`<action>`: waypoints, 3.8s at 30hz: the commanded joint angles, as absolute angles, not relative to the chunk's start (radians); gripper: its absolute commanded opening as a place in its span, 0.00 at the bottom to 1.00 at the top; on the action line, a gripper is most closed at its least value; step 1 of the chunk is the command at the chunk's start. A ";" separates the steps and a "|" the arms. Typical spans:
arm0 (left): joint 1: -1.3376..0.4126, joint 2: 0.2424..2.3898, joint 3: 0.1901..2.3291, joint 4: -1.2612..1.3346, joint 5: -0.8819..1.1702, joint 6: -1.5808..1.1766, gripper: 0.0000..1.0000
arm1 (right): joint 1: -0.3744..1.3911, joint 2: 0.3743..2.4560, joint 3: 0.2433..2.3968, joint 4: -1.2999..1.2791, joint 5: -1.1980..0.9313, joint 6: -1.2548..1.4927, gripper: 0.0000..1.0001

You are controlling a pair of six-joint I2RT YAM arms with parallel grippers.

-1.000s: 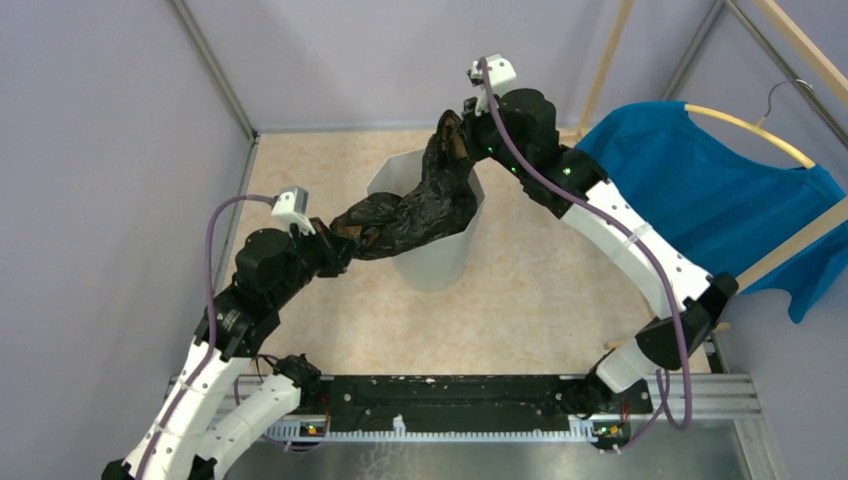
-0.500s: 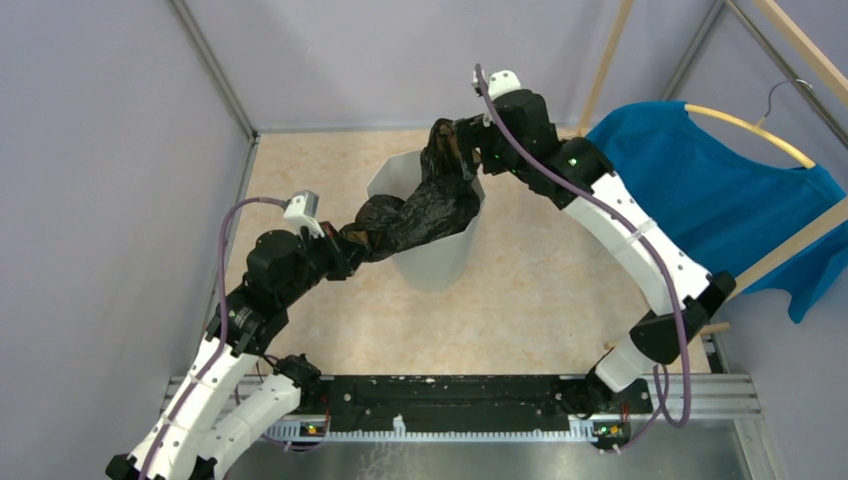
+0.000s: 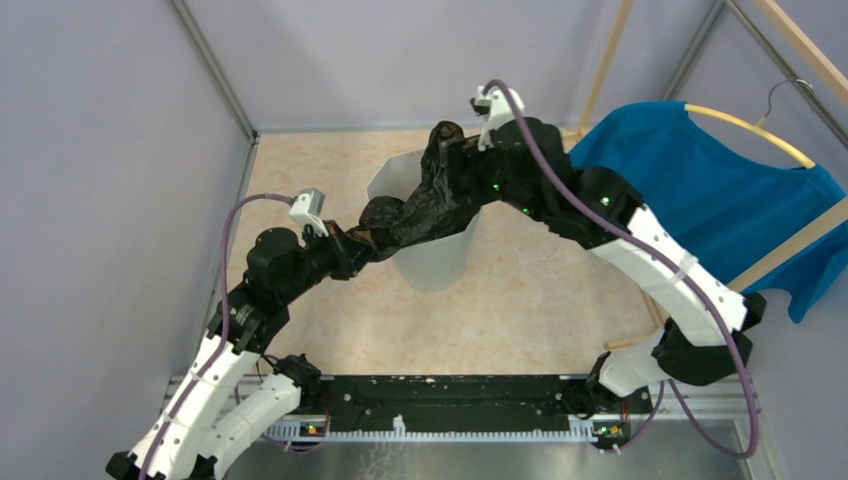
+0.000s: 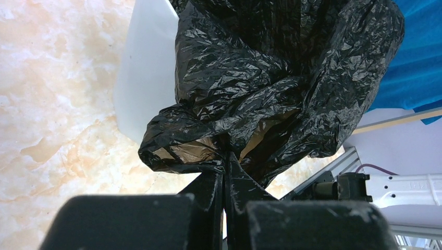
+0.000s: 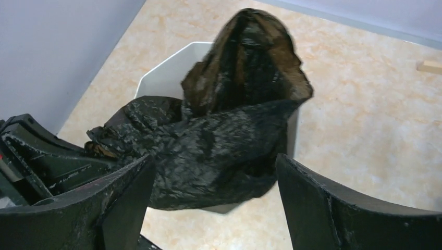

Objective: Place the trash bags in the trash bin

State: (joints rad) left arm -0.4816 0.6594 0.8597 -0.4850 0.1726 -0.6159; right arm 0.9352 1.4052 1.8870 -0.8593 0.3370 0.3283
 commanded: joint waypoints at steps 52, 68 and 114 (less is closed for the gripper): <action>-0.485 0.686 0.870 -0.425 0.235 -0.633 0.08 | 1.200 1.229 1.609 -0.730 0.828 0.351 0.84; -0.484 0.678 0.875 -0.439 0.245 -0.627 0.10 | 1.075 1.303 1.630 -0.906 0.461 0.507 0.54; -0.485 0.688 0.823 -0.441 0.180 -0.644 0.16 | 1.009 1.091 1.061 -0.496 0.551 0.430 0.12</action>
State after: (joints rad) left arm -0.4816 0.6785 0.8536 -0.5003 0.1860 -0.6353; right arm 1.0641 1.0889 1.0733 -0.6086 0.5186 0.4641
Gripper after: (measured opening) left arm 0.179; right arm 0.076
